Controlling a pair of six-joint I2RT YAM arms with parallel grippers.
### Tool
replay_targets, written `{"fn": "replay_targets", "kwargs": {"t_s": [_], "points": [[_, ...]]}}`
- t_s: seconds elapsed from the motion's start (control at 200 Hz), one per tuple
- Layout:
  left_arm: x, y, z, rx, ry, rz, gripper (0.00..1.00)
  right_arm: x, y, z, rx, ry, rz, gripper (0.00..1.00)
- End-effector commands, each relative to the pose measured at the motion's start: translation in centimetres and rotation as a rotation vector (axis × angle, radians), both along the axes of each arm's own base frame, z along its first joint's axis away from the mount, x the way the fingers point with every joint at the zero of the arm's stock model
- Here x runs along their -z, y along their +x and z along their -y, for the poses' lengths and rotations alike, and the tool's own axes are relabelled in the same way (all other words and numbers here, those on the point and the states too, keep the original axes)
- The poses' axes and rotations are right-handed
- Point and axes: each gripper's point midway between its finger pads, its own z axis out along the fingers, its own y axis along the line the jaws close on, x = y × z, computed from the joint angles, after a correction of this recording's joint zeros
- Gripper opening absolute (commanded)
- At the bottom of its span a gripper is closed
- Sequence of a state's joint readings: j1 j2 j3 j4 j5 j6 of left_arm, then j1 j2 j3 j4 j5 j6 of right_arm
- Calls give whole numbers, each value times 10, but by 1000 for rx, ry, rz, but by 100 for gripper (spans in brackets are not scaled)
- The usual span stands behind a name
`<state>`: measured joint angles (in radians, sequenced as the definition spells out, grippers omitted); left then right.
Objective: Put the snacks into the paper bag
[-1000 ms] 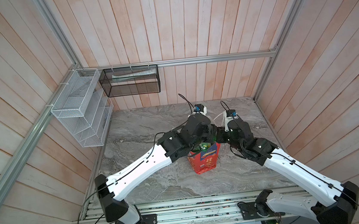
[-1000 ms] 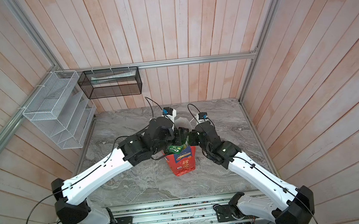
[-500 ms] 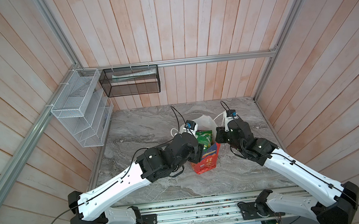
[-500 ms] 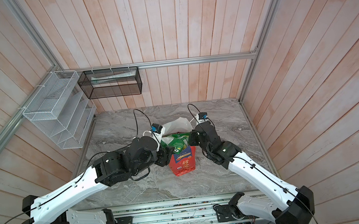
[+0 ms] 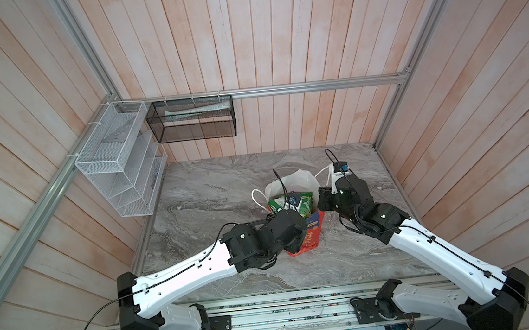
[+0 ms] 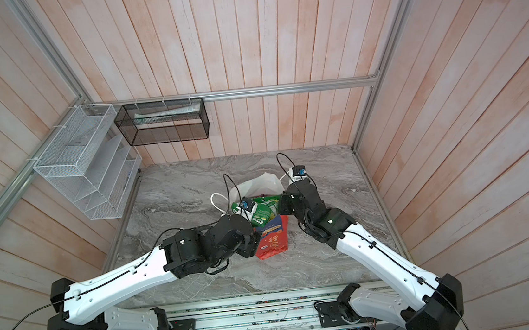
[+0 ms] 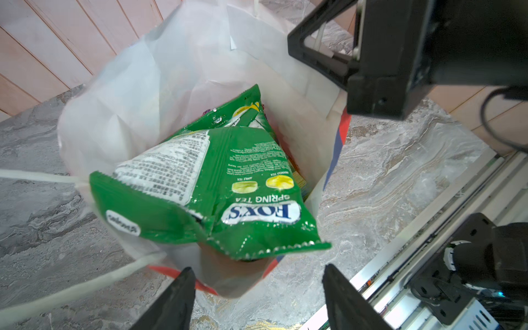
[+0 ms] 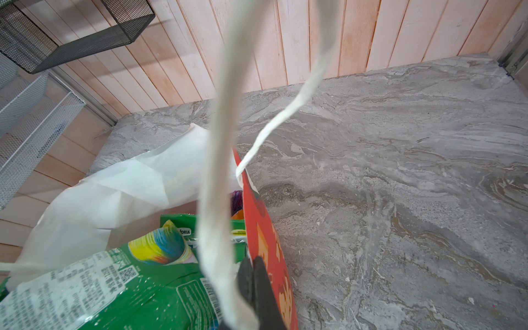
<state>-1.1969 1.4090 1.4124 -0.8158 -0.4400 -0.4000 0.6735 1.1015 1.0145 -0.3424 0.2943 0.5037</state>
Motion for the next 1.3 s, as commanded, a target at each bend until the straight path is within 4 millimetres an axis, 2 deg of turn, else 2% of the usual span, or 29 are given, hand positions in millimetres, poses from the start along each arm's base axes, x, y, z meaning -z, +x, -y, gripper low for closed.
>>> {"fn": "replay_targets", "kwargs": {"t_s": [0.0,0.295,0.665,0.925,1.055,1.16,1.296], "points": [[-9,11,12,-53,-37,18,70,-23,-1,0,-1,32,56,5],[-26,30,37,-72,-142,-12,64,-24,-1,1,-2,35,60,5],[-27,76,35,-182,-123,-20,64,-26,-3,2,1,40,66,5],[4,119,44,-250,6,-50,65,-27,-3,4,4,36,69,5],[32,121,53,-240,53,-86,65,-28,-4,4,5,37,71,5],[49,120,51,-246,78,-103,65,-29,-5,5,6,40,75,5],[44,120,45,-256,69,-79,74,-29,-4,5,7,39,75,5]]}}
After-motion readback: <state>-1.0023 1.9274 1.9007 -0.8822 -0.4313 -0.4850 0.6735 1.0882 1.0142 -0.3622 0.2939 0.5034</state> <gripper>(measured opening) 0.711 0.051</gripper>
